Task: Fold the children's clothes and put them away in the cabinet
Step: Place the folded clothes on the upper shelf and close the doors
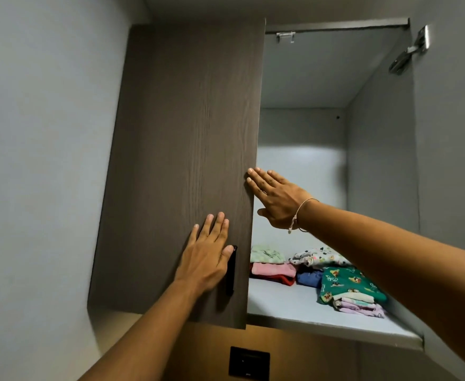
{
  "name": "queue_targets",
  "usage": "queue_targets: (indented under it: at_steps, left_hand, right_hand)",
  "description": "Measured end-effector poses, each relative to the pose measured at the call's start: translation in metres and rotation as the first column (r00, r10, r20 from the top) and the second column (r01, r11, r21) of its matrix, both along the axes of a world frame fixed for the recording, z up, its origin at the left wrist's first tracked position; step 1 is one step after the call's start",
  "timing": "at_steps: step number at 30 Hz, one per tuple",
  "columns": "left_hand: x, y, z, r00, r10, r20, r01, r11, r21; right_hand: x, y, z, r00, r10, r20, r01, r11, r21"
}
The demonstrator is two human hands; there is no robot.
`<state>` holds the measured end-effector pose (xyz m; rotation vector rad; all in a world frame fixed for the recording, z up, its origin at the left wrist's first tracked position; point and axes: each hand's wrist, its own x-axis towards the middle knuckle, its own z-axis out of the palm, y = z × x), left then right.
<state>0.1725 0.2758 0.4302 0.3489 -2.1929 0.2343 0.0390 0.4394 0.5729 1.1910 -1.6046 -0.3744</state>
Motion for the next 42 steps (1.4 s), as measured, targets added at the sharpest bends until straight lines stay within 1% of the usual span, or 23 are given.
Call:
queue_targets:
  at_steps: [3,6,9,11,13,14,16,18,20,23,25,28,30,32,34,36,38,40,42]
  left_hand:
    - [-0.005,-0.009,-0.004,0.999,-0.037,-0.035,0.036,0.999,-0.015]
    - [-0.007,-0.014,-0.004,0.996,-0.052,-0.071,0.048,0.997,-0.06]
    - [0.0,-0.015,0.001,0.997,-0.045,-0.065,0.038,0.994,-0.098]
    - [0.01,-0.014,0.009,0.999,-0.02,-0.037,0.014,0.99,-0.138]
    - [0.022,-0.008,0.021,1.0,0.011,-0.02,-0.014,0.986,-0.163]
    - [0.028,-0.002,0.028,1.0,0.015,-0.027,-0.019,0.987,-0.159]
    - [0.038,0.018,0.041,0.999,-0.009,-0.052,0.001,0.989,-0.146]
    - [0.045,0.055,0.054,0.994,-0.086,-0.061,0.075,0.983,-0.165]
    - [0.048,0.104,0.07,0.978,-0.196,-0.074,0.175,0.957,-0.23]
    - [0.054,0.207,0.091,0.923,-0.378,-0.069,0.322,0.858,-0.401]
    - [0.059,0.278,0.102,0.871,-0.488,-0.057,0.392,0.76,-0.519]
    - [0.072,0.379,0.113,0.805,-0.593,0.007,0.451,0.604,-0.657]
    - [0.077,0.426,0.119,0.79,-0.611,0.059,0.472,0.543,-0.695]
    - [0.078,0.459,0.127,0.796,-0.596,0.11,0.479,0.507,-0.717]
    - [0.072,0.479,0.135,0.828,-0.539,0.154,0.456,0.49,-0.743]
    - [0.061,0.486,0.143,0.878,-0.441,0.185,0.41,0.497,-0.765]
    - [0.051,0.484,0.15,0.908,-0.364,0.209,0.384,0.521,-0.762]
    - [0.045,0.48,0.154,0.915,-0.339,0.219,0.379,0.534,-0.756]
    - [0.047,0.475,0.154,0.912,-0.346,0.22,0.384,0.534,-0.753]
  right_hand:
    - [-0.004,-0.004,-0.006,0.999,0.023,0.03,-0.023,0.999,-0.027]
    - [-0.001,-0.005,-0.007,0.998,0.011,0.063,-0.008,0.999,-0.045]
    - [0.007,0.001,-0.012,0.994,0.003,0.108,0.003,0.998,-0.063]
    - [0.014,0.01,-0.024,0.98,0.021,0.199,0.0,0.994,-0.109]
    - [0.025,0.026,-0.039,0.937,0.092,0.336,-0.015,0.974,-0.226]
    - [0.031,0.038,-0.046,0.9,0.146,0.412,-0.017,0.953,-0.301]
    - [0.047,0.071,-0.058,0.81,0.284,0.514,-0.003,0.877,-0.48]
    - [0.068,0.118,-0.066,0.764,0.414,0.494,0.024,0.748,-0.663]
    - [0.097,0.172,-0.074,0.78,0.487,0.393,0.026,0.602,-0.798]
    - [0.152,0.26,-0.091,0.856,0.47,0.213,-0.002,0.416,-0.91]
    - [0.185,0.312,-0.101,0.896,0.423,0.135,-0.016,0.336,-0.942]
    - [0.213,0.376,-0.114,0.91,0.392,0.137,0.033,0.26,-0.965]
    - [0.213,0.401,-0.119,0.877,0.43,0.212,0.115,0.241,-0.964]
    - [0.204,0.419,-0.123,0.807,0.491,0.329,0.229,0.254,-0.94]
    - [0.193,0.428,-0.125,0.708,0.55,0.442,0.318,0.31,-0.896]
    - [0.185,0.427,-0.125,0.62,0.59,0.518,0.352,0.381,-0.855]
    - [0.183,0.423,-0.125,0.569,0.624,0.536,0.344,0.412,-0.844]
    - [0.182,0.42,-0.126,0.55,0.652,0.523,0.333,0.403,-0.853]
    - [0.183,0.418,-0.128,0.549,0.661,0.511,0.325,0.394,-0.86]
